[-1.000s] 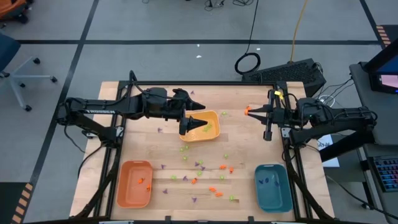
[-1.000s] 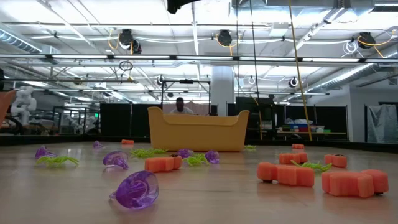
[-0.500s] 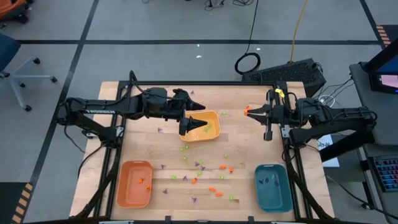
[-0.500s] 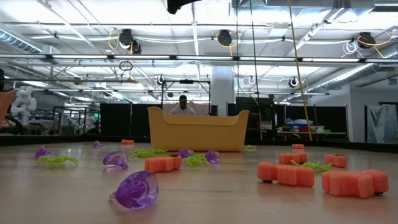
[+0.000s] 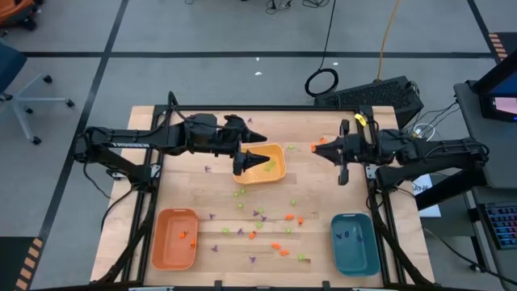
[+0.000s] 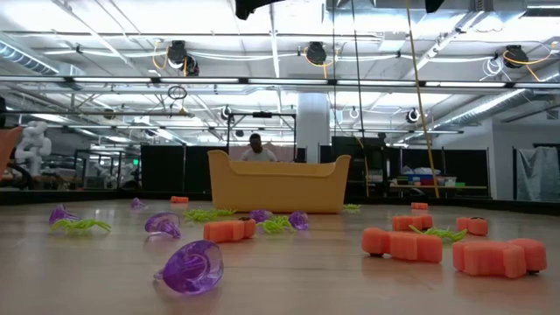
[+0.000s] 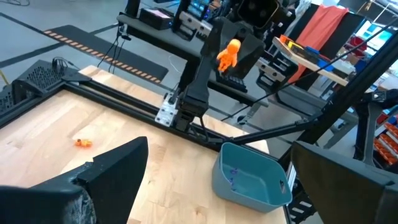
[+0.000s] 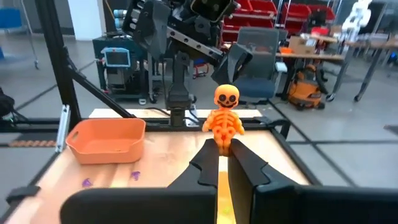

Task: Sort Halloween decoration
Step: Put the orange skeleton toy into the orange bin

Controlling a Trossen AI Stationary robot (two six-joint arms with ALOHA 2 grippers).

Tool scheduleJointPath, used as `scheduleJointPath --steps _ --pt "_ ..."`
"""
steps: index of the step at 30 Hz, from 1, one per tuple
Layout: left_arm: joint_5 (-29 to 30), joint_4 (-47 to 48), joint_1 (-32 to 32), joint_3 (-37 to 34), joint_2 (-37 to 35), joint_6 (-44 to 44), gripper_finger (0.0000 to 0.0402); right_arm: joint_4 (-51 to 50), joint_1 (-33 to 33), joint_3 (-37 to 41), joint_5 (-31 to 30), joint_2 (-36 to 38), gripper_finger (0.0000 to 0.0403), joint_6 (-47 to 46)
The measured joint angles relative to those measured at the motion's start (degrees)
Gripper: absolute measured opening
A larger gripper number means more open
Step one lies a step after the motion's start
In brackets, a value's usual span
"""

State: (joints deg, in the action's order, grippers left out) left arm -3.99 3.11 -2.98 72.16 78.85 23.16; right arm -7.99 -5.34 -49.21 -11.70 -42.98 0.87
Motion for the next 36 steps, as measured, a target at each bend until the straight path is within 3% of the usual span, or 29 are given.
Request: scheduleJointPath --steps 6,21,36 --pt "-0.46 -5.46 0.11 -0.04 -0.02 -0.17 0.04 2.15 0.0 0.0 -0.02 -2.6 0.0 -7.6" --pt "-2.47 -10.58 0.11 -0.04 -0.02 1.86 0.04 21.65 0.0 0.0 0.0 -16.07 0.0 -21.94" --pt "-0.29 -10.42 0.11 0.04 3.24 1.97 0.04 28.35 -0.02 0.0 0.0 -21.6 0.0 -22.72"
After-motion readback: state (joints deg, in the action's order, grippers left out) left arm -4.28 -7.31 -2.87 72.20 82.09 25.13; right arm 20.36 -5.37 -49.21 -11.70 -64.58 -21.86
